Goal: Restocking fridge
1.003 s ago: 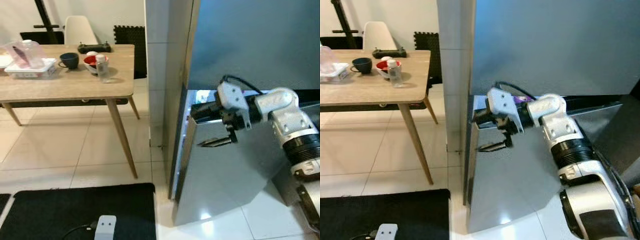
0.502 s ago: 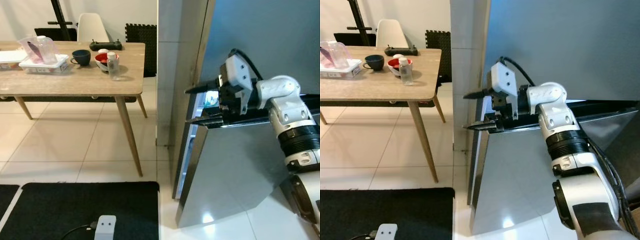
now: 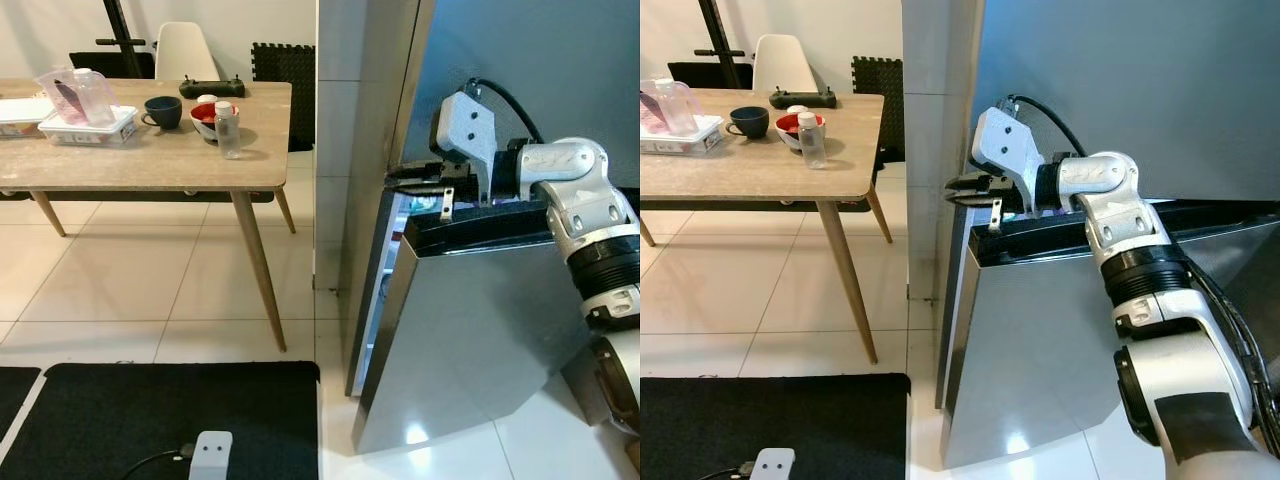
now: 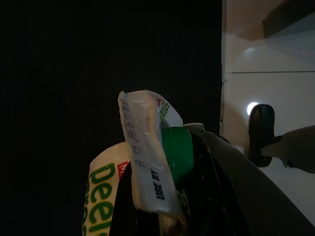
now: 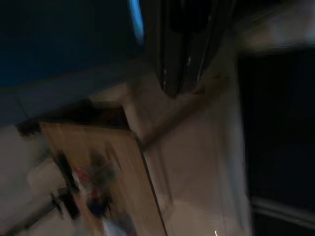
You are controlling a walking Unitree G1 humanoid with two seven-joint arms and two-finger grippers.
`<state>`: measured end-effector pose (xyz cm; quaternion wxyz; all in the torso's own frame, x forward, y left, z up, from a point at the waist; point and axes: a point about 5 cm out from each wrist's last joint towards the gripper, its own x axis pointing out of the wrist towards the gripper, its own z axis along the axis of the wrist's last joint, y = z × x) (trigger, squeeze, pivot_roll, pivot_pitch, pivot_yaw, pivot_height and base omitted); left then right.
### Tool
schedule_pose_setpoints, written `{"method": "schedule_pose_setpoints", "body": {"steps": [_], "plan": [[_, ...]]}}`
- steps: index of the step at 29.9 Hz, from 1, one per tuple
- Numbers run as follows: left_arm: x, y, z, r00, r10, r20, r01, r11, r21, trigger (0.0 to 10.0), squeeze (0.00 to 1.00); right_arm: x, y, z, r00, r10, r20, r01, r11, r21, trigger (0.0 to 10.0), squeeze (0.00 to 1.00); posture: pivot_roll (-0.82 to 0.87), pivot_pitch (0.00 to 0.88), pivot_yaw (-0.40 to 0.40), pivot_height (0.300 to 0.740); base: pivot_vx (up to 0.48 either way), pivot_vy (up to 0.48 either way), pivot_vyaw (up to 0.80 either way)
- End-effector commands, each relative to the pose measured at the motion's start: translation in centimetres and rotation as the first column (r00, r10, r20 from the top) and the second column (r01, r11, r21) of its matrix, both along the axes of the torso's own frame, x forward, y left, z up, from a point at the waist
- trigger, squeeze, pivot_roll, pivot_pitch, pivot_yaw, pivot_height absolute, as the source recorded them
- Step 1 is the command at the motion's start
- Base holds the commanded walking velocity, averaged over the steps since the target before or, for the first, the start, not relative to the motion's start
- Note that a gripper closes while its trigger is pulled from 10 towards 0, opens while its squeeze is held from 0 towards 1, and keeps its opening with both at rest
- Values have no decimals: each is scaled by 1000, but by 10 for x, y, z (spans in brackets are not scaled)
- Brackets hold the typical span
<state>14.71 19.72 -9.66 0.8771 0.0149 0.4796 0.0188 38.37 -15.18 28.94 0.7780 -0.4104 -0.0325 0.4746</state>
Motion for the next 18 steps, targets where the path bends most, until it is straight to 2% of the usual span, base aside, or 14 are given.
{"method": "schedule_pose_setpoints", "body": {"steps": [1,2,3,6,8,13,16,18], "plan": [[-6,-10,-4,1000,-12,-25,11,999,-30,10000,0,4,-5,-2,998,-54,36,57,994,-89,10000,0,-72,0,-62,740,0,0,0],[-6,-10,-4,1000,-12,-25,11,999,-30,10000,0,4,-5,-2,998,-54,36,57,994,-89,10000,0,-72,0,-62,740,0,0,0],[-5,-10,-4,1000,-12,-25,11,999,-30,10000,0,5,-6,-4,996,-73,52,79,988,-129,10000,0,-72,0,-62,740,0,0,0],[-5,-10,-4,1000,-12,-25,11,999,-30,10000,0,5,-6,-4,996,-73,52,79,988,-129,10000,0,-72,0,-62,740,0,0,0],[-6,-10,-4,1000,-14,-26,13,999,-30,10000,0,8,-8,-10,992,-103,65,116,968,-222,10000,0,-69,0,-61,740,0,0,0],[-6,-10,-4,1000,-14,-26,13,999,-30,10000,0,9,-9,-12,991,-111,70,125,957,-261,10000,0,-69,0,-61,740,0,0,0],[-6,-9,-4,1000,-12,-27,11,1000,-27,10000,0,7,-9,-15,999,-44,32,53,922,-383,10000,0,-69,0,-61,740,0,0,0],[-6,-9,-4,1000,-11,-27,11,1000,-27,10000,0,5,-9,-15,1000,-23,14,27,911,-412,10000,0,-73,0,-65,740,0,0,0]]}}
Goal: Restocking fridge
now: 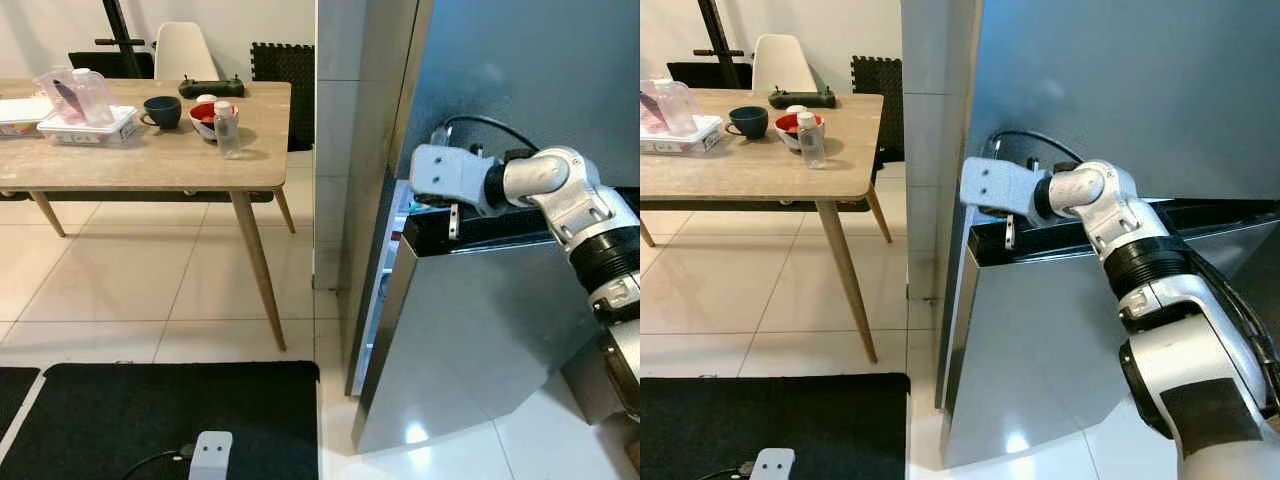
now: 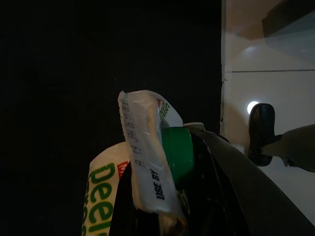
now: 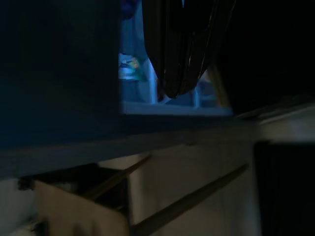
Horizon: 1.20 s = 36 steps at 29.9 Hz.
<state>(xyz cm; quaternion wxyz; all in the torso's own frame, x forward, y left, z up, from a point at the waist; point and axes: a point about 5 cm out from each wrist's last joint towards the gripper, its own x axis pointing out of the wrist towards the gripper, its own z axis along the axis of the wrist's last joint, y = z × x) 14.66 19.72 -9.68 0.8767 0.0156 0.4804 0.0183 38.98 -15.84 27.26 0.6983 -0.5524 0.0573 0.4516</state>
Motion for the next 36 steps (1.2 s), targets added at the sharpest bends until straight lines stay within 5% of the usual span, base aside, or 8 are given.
{"method": "schedule_pose_setpoints", "body": {"steps": [1,14,19,26,29,31,36], "plan": [[-6,-9,-4,1000,-9,-26,9,1000,-28,10000,0,-2,-4,2,999,27,-38,-30,997,-75,10000,0,-73,0,-65,740,0,0,0],[-6,-10,-4,1000,-5,-26,4,1000,-31,10000,0,-12,-23,4,975,51,-216,-114,950,-291,10000,0,-74,0,-69,740,0,0,0],[-7,-10,-4,1000,3,-27,-4,999,-33,10000,0,-18,-57,3,953,-68,-296,-77,889,-452,10000,0,-76,0,-78,740,0,0,0],[-7,-10,-4,1000,4,-29,-5,999,-32,10000,0,-23,-73,4,937,-110,-332,-70,870,-487,10000,0,-76,0,-78,740,0,0,0],[-8,-9,-4,1000,8,-29,-9,999,-33,10000,0,-29,-106,4,916,-253,-311,30,816,-577,10000,0,-87,0,-88,740,0,0,0],[-8,-9,-4,1000,9,-29,-10,999,-33,10000,0,-30,-113,5,911,-279,-303,52,808,-587,10000,0,-87,0,-88,740,0,0,0],[-8,-8,-4,999,11,-30,-12,999,-31,10000,0,-38,-119,5,882,-270,-386,25,845,-534,10000,0,-92,0,-88,740,0,0,0]]}}
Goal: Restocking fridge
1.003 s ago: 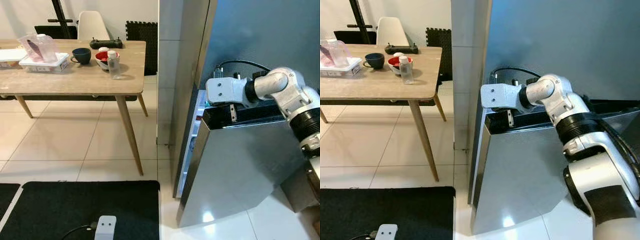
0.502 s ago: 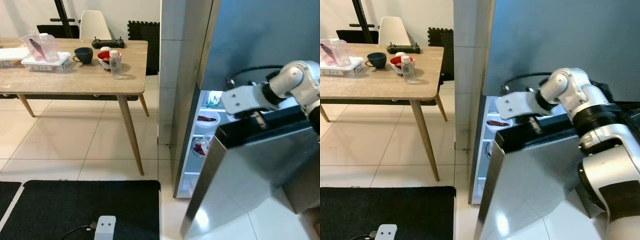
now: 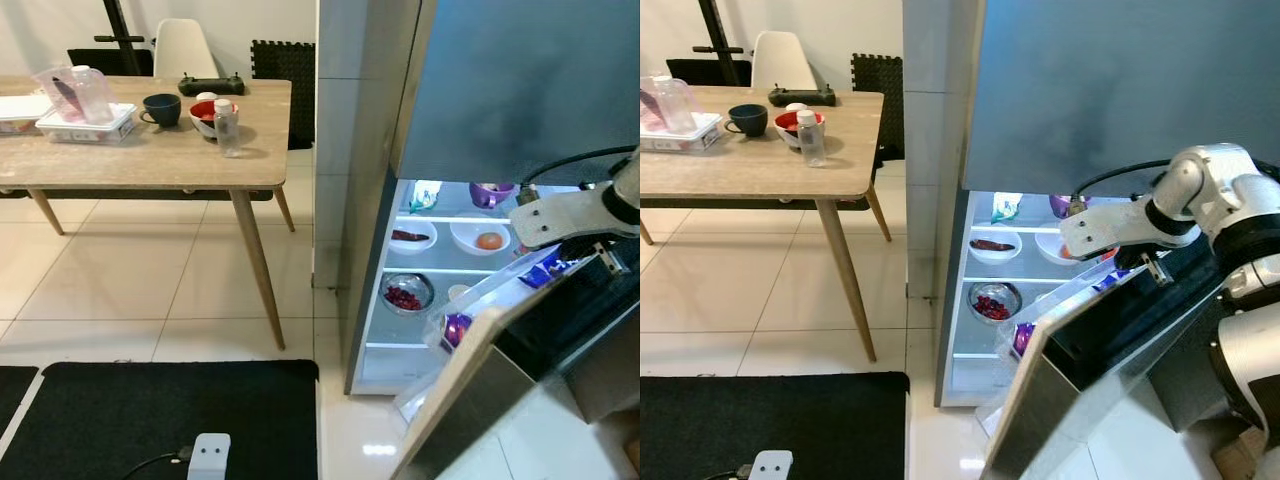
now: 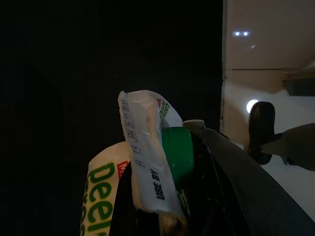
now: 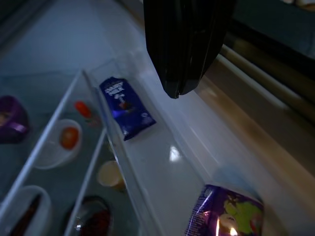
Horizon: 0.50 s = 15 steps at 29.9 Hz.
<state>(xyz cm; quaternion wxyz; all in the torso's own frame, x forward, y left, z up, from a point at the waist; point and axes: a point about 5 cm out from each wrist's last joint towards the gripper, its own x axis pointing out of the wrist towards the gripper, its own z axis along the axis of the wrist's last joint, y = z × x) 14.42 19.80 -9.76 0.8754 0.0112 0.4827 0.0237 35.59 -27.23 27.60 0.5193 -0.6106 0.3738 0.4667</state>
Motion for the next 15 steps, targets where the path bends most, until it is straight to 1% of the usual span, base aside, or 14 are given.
{"method": "schedule_pose_setpoints", "body": {"steps": [1,2,3,5,6,7,8,9,10,12,13,14,15], "plan": [[-6,-9,-4,1000,-3,-25,2,1000,-29,10000,0,-4,-5,2,1000,-13,-29,14,999,31,10000,0,-92,0,-88,740,0,0,0],[-6,-9,-4,1000,-3,-25,2,1000,-29,10000,0,-4,-5,2,1000,-13,-29,14,999,31,10000,0,-92,0,-88,740,0,0,0],[-6,-9,-4,1000,-2,-26,1,1000,-29,10000,0,-8,-11,-1,998,-23,-59,25,999,29,10000,0,-96,0,-93,740,0,0,0],[-6,-9,-4,1000,-2,-26,1,1000,-29,10000,0,-8,-11,-1,998,-23,-59,25,999,29,10000,0,-96,0,-93,740,0,0,0],[-6,-9,-4,1000,0,-26,-1,1000,-29,10000,0,-12,-17,-4,995,-38,-89,40,999,18,10000,0,-97,0,-98,740,0,0,0],[-6,-9,-4,1000,2,-26,-3,1000,-29,10000,0,-18,-27,-11,988,-59,-140,61,998,8,10000,0,-97,0,-98,740,0,0,0],[-6,-9,-4,1000,2,-26,-3,1000,-29,10000,0,-18,-27,-11,988,-59,-140,61,998,8,10000,0,-97,0,-98,740,0,0,0],[-6,-9,-4,1000,3,-27,-4,1000,-30,10000,0,-25,-36,-19,979,-81,-188,82,997,-3,10000,0,-109,0,-102,740,0,0,0],[-6,-9,-4,1000,3,-27,-4,1000,-30,10000,0,-25,-36,-19,979,-81,-188,82,997,-3,10000,0,-109,0,-102,740,0,0,0],[-7,-9,-4,1000,3,-29,-4,1000,-31,10000,0,-37,-53,-31,958,-127,-256,123,992,-31,10000,0,-113,0,-104,740,0,0,0],[-7,-9,-4,1000,3,-29,-4,1000,-31,10000,0,-37,-53,-31,958,-127,-256,123,992,-31,10000,0,-113,0,-104,740,0,0,0],[-7,-9,-4,1000,3,-30,-4,1000,-31,10000,0,-42,-60,-34,950,-151,-274,144,988,-47,10000,0,-113,0,-104,740,0,0,0],[-7,-9,-4,1000,3,-30,-4,1000,-31,10000,0,-42,-60,-34,950,-151,-274,144,988,-47,10000,0,-113,0,-104,740,0,0,0]]}}
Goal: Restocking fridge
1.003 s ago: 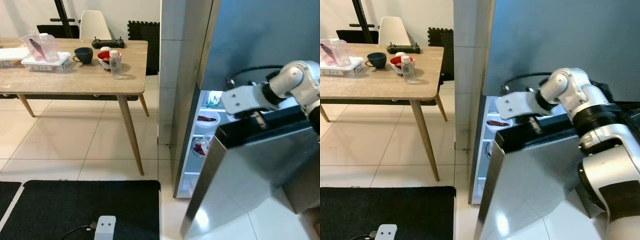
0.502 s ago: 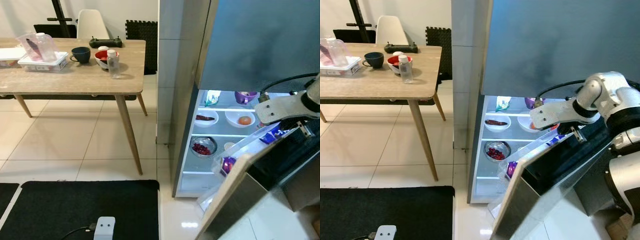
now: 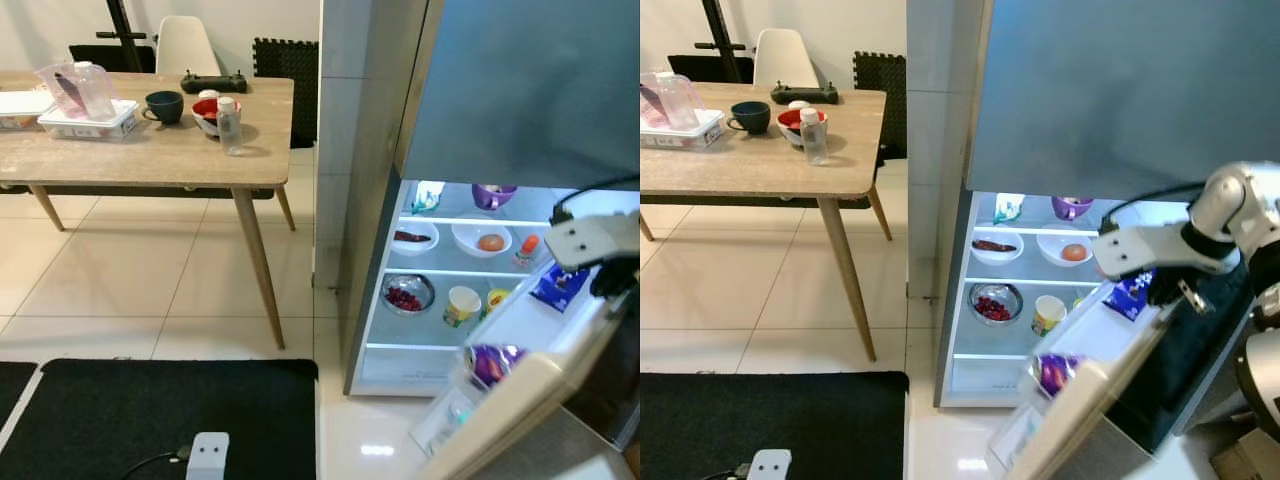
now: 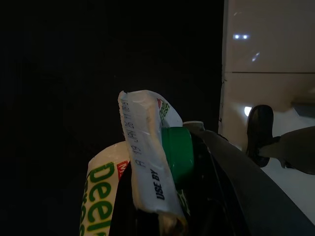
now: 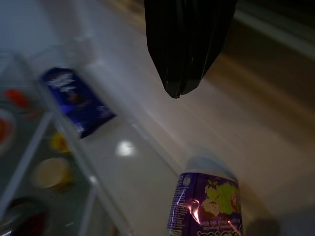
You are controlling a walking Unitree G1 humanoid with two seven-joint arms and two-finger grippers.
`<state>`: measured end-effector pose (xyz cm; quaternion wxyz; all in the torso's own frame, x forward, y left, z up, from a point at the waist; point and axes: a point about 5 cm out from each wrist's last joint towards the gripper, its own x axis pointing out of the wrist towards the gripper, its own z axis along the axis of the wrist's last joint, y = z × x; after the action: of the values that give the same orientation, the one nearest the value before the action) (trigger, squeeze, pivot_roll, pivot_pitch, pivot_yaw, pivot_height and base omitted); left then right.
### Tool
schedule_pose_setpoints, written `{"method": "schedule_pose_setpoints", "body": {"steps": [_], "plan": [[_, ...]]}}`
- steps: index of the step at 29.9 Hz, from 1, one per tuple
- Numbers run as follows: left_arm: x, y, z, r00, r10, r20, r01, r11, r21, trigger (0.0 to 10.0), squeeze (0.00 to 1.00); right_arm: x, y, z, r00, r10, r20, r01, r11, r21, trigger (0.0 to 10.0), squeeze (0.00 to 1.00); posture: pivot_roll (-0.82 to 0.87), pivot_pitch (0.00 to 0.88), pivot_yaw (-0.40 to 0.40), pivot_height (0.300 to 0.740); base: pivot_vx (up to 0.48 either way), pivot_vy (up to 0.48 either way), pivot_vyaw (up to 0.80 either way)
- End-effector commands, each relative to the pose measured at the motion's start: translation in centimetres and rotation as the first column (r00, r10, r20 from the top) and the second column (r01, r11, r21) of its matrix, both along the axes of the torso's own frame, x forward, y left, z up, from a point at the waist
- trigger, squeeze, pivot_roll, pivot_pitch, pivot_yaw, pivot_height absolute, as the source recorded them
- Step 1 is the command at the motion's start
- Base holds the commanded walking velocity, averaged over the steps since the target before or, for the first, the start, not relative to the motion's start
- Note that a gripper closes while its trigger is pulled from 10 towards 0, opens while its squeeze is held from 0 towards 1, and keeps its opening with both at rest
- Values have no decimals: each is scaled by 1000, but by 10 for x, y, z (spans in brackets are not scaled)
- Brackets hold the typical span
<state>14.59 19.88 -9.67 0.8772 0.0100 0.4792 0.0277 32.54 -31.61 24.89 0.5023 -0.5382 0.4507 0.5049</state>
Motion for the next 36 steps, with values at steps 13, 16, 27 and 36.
{"method": "schedule_pose_setpoints", "body": {"steps": [13,16,27,36], "plan": [[-11,-8,-5,999,1,-40,-2,1000,-30,10000,0,-39,-68,-8,952,-306,-24,295,933,-207,10000,0,-120,0,-102,740,0,0,0],[-11,-7,-5,999,1,-42,-2,1000,-29,10000,0,-48,-89,-9,920,-384,83,391,874,-289,10000,0,-116,0,-101,740,0,0,0],[-12,-4,-5,999,0,-42,-1,1000,-20,10000,0,-46,-109,-11,893,-309,328,434,783,-446,10000,0,-109,0,-95,740,0,0,0],[-13,-4,-5,999,3,-44,-4,1000,-17,10000,0,-48,-125,-11,861,-179,476,453,695,-558,10000,0,-103,0,-92,740,0,0,0]]}}
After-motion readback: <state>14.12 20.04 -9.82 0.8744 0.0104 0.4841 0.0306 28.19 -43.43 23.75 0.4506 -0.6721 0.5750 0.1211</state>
